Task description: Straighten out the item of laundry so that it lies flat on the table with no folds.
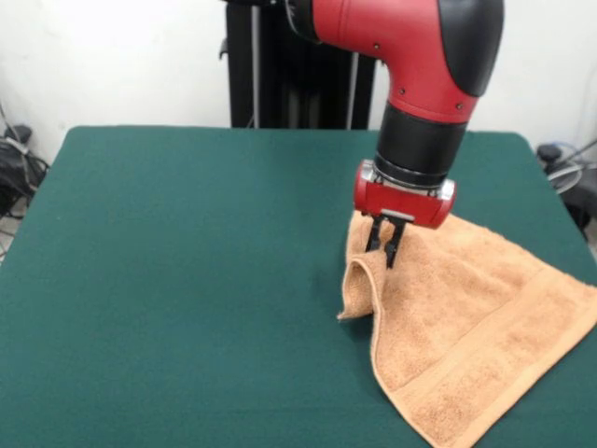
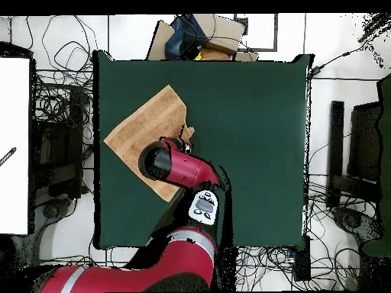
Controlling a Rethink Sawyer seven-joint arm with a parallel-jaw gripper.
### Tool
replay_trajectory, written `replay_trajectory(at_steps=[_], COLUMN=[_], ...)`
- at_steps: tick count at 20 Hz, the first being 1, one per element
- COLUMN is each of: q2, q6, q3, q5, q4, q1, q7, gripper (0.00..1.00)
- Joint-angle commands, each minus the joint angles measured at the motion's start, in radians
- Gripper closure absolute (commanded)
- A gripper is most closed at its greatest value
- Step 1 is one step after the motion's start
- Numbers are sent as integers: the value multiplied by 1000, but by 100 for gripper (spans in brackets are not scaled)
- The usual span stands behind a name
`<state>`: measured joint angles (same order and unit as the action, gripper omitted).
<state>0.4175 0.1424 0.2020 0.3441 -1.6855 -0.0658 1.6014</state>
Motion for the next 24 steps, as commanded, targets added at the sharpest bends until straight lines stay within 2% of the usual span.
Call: replay_trajectory(at_steps=[1, 10, 11, 24], q2=[4, -3, -2, -13], q6=[53, 3, -2, 0], q3=[-40, -81, -85, -63], q5=[49, 42, 38, 44], q4=[-43, -65, -67, -46], q1=[-4, 56, 60, 44], q7=[254, 247, 246, 252], gripper=[100, 100, 0, 0])
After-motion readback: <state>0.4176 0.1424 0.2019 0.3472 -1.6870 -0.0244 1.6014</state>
